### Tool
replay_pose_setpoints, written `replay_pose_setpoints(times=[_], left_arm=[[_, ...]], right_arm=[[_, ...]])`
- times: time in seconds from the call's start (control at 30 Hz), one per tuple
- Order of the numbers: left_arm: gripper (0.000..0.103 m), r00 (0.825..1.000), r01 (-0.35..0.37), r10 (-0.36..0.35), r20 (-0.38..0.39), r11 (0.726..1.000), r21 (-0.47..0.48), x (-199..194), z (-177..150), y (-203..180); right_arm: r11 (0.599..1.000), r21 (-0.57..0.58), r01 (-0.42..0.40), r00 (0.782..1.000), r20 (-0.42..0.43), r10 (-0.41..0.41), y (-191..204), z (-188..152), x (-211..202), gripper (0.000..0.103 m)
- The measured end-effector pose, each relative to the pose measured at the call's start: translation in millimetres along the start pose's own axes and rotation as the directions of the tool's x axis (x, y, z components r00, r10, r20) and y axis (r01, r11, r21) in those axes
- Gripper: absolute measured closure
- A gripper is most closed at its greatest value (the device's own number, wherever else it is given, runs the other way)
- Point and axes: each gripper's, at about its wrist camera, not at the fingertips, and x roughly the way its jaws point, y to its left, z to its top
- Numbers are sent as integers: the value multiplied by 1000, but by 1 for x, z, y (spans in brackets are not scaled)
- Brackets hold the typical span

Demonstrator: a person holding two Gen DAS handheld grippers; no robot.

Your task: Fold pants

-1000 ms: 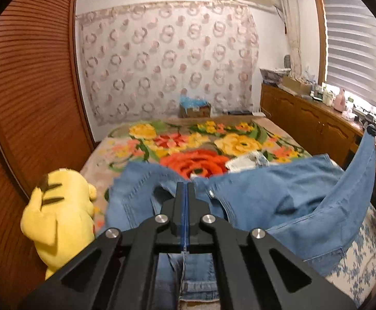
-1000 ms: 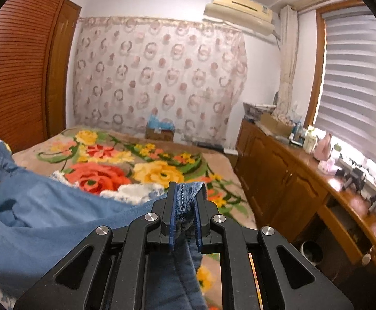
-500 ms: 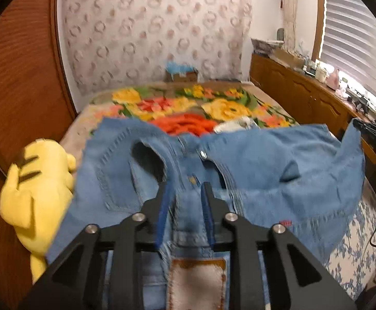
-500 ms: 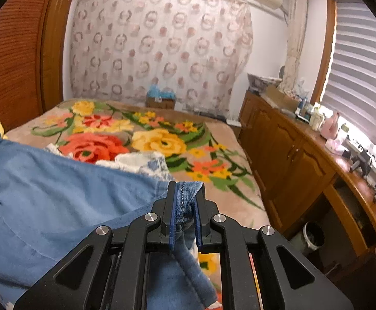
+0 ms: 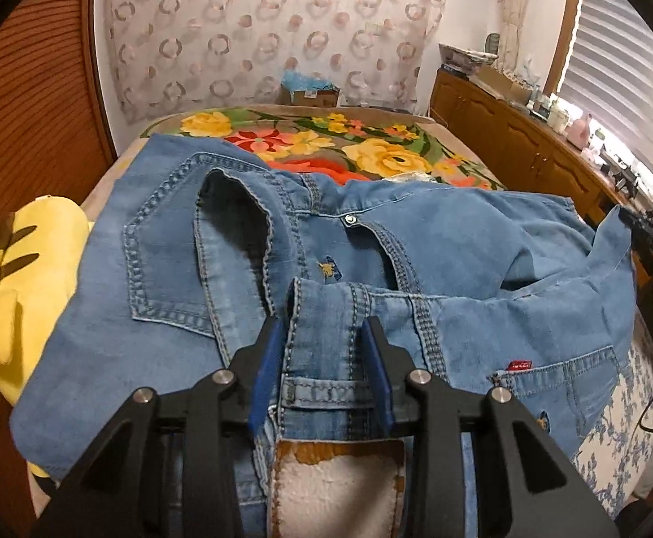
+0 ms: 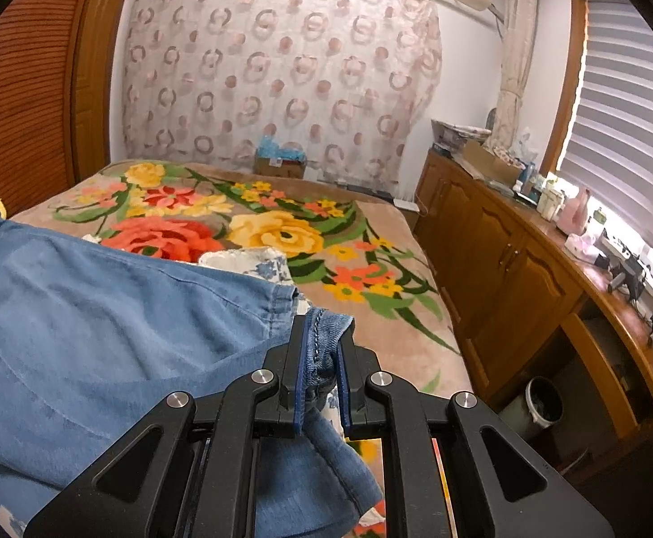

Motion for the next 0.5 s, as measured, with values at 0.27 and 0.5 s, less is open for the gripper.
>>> replay_pose_setpoints(times=[0.27,0.5], left_arm=[[99,999,6,-8,44,999,48,-15,-3,-14],[100,980,-33,27,197,999,31,-66,18,-16]], right_arm=[[1000,16,-7,1000,1,7,-1,-6,1,94],[997,76,-22,998,61,17,-20,-3,-19,94]])
